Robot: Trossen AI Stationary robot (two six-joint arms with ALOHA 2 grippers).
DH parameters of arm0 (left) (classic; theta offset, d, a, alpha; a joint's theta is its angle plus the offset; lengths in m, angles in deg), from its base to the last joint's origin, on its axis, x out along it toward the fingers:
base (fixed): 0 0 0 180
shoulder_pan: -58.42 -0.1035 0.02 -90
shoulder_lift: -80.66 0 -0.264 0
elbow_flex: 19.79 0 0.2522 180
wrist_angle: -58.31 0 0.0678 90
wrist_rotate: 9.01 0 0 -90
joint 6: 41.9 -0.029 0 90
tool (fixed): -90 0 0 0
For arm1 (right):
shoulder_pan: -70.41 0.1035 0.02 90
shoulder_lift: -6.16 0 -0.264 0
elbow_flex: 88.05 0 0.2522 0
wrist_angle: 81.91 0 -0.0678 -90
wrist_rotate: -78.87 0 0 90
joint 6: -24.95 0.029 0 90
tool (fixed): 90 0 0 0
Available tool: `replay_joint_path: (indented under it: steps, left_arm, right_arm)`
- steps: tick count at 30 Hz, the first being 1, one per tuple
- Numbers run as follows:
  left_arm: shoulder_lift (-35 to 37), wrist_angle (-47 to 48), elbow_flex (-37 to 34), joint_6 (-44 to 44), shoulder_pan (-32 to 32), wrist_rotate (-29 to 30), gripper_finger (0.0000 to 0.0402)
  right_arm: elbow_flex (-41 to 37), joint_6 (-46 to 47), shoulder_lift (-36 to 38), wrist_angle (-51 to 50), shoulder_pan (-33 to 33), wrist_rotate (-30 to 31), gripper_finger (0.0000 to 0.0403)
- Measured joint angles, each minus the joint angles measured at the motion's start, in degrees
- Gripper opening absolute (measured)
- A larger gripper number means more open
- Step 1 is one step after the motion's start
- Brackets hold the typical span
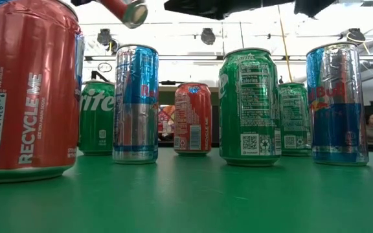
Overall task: Place canned beverage on shelf
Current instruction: Put the red soda can on the shelf
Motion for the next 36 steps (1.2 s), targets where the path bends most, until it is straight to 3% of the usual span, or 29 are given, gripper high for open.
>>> replay_joint_path:
  steps: [8, 21, 31, 36]
  left_arm:
    - [-6.4, -7.3, 0.0, -2.1, 3.1, 0.5, 0.0280]
    - [-13.3, -13.2, 0.0, -3.6, 5.2, 2.5, 0.0280]
    - [-13.6, -13.6, 0.0, -2.0, 6.5, 7.1, 0.0280]
    - [-13.9, -13.9, 0.0, -1.9, 7.2, 9.8, 0.0280]
  right_arm:
    - [0.0, -7.6, -4.4, 8.5, -0.7, 0.3, 0.0343]
    - [0.0, -6.8, -4.6, 8.7, -3.0, 0.1, 0.0343]
    - [0.0, -2.6, -4.5, 6.4, -5.3, -0.4, 0.0320]
    - [0.2, -1.8, -4.5, 6.1, -5.6, -0.3, 0.0336]
